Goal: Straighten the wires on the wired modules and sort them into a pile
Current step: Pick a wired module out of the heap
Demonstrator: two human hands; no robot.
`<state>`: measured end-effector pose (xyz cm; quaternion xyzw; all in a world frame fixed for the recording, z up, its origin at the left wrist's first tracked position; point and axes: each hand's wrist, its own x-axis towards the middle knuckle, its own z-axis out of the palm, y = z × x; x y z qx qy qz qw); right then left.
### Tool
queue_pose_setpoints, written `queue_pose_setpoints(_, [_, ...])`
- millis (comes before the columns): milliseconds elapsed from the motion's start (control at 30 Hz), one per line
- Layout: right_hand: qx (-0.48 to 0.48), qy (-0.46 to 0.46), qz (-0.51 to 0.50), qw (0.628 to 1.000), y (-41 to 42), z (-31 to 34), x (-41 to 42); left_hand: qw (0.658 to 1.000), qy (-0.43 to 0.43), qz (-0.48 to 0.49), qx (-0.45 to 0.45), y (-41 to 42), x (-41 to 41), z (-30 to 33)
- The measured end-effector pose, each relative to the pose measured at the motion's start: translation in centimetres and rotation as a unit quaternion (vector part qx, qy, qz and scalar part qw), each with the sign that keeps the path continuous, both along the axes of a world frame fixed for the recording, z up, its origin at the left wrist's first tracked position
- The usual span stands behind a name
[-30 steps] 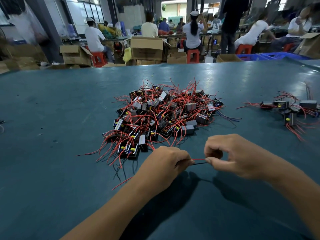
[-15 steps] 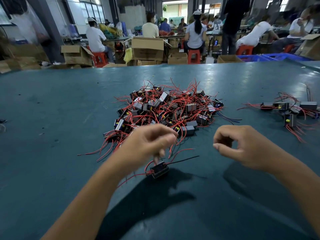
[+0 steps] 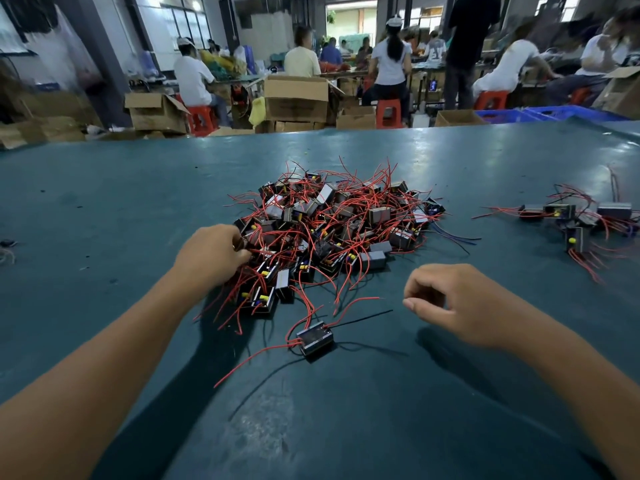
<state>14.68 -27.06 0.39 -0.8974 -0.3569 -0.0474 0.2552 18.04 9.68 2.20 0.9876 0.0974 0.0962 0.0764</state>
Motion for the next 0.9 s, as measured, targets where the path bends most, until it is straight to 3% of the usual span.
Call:
queue_pose_setpoints(167, [0.006, -0.005, -0.015, 1.0, -0.5, -0.2, 0.5, 0.996, -0.082, -0.001, -0.026, -0.3, 0.1, 3.0])
queue_pose_setpoints(367, [0.013, -0.015, -0.01, 1.0, -0.1, -0.2, 0.4, 0.96, -0.277, -0.044, 0.008, -2.0, -1.8, 7.9])
queue_pose_setpoints(433, [0.012, -0.019, -0.009, 1.0, -0.1, -0.1, 0.4, 0.946, -0.291, -0.08, -0.119, -2.9, -2.2, 9.2])
queue_pose_setpoints(500, [0.006, -0.018, -0.013, 1.0, -0.1, -0.1, 0.3, 0.886, -0.215, -0.154, -0.38, -5.1, -3.2, 9.5])
queue_pose_setpoints(567, [0.014, -0.019, -0.023, 0.999, 0.0, 0.1, 0.2, 0.806, -0.12, -0.187, -0.548, -7.8, -4.4, 8.2])
queue_pose_setpoints(733, [0.083, -0.024, -0.049, 0.995, -0.1, 0.7, -0.2, 0.717, 0.035, -0.231, -0.656, -12.1, -6.2, 3.7])
queue_pose_setpoints(900, [0.221, 0.149, 0.061, 0.962, 0.3, 1.1, -1.0, 0.65, 0.095, -0.293, -0.695, -14.5, -7.1, 0.5])
